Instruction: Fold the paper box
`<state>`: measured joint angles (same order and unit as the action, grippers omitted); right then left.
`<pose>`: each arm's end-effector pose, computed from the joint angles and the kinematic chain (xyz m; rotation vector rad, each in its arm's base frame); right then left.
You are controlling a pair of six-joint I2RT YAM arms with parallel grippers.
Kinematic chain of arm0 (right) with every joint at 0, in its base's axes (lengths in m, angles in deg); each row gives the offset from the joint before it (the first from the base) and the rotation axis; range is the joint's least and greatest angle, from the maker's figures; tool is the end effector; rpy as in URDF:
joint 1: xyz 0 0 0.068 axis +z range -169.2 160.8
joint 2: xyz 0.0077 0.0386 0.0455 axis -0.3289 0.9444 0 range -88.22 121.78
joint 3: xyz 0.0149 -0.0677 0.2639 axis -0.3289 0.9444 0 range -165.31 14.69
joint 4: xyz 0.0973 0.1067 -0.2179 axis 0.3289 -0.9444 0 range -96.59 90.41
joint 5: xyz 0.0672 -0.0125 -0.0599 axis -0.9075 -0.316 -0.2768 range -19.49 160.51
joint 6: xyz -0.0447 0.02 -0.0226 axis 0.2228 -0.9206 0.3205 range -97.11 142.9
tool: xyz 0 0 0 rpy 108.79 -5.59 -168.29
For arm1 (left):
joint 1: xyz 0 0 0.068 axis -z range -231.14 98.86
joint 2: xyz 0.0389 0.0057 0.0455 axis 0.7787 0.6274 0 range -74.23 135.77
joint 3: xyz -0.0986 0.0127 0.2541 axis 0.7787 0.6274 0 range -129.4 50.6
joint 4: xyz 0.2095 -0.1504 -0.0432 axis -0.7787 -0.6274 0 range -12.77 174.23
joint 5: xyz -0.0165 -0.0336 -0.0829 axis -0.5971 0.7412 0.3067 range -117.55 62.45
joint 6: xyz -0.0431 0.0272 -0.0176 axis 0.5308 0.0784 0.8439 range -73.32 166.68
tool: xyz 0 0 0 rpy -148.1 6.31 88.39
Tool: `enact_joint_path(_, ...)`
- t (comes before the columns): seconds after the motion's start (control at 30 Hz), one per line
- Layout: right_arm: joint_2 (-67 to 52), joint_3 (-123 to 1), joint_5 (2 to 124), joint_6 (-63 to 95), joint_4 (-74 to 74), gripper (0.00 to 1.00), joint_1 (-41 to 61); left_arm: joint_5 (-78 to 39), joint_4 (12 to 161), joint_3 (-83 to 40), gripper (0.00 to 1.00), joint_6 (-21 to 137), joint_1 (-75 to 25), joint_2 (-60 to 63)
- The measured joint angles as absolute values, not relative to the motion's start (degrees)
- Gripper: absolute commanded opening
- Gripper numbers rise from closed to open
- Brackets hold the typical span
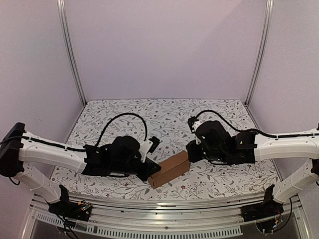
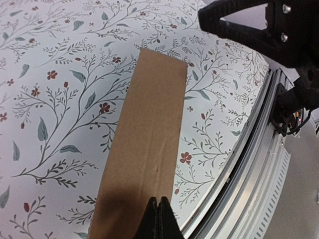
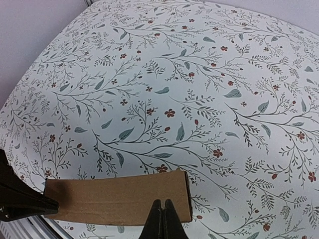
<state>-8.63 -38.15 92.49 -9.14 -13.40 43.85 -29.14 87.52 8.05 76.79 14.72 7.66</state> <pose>0.1475 0.2607 0.2469 -0.4079 2.2225 0.4695 0.1230 -0.2724 0.2015 0.7058 2.2421 -0.8671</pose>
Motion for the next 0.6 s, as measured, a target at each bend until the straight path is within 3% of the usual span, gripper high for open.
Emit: enact_joint_path(0.6,-0.5,-35.3,92.5,-10.0,-8.5,0.00,42.2,-30.8,90.3,7.6,0.00,79.7,14.7,12.5)
